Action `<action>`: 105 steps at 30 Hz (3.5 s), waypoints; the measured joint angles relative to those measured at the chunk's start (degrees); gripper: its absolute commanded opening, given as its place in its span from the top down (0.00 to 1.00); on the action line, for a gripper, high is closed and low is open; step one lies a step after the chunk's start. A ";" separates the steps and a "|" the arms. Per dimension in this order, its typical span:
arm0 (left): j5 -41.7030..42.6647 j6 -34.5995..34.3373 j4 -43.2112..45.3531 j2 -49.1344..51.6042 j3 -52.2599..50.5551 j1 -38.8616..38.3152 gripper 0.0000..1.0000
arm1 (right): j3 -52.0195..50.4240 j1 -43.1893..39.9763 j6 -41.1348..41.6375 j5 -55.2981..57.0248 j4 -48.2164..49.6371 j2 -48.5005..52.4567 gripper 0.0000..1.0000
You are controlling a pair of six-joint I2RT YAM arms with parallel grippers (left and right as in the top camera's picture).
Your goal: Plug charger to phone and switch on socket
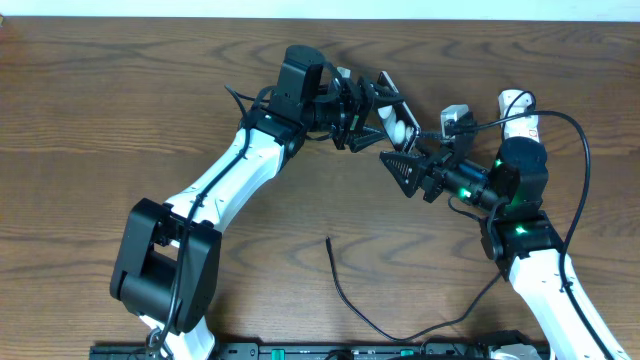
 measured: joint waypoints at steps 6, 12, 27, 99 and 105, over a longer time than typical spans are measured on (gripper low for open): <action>0.02 1.20 0.00 0.00 0.00 0.00 0.93 | 0.00 0.00 0.33 2.84 -0.37 0.00 0.23; -0.09 1.44 -0.02 0.00 0.00 0.00 0.93 | 0.00 0.00 2.67 5.70 -0.48 0.00 0.29; -0.48 1.44 -0.02 0.00 0.00 -0.72 0.93 | 0.00 4.55 5.97 11.37 -0.48 0.00 0.26; 15.91 2.78 19.76 -0.85 -0.50 14.95 0.09 | 0.20 -5.22 36.17 24.09 7.17 0.66 0.99; 15.63 4.26 19.74 -0.85 -0.50 19.69 0.08 | 0.17 -3.43 54.49 24.06 10.82 0.66 0.99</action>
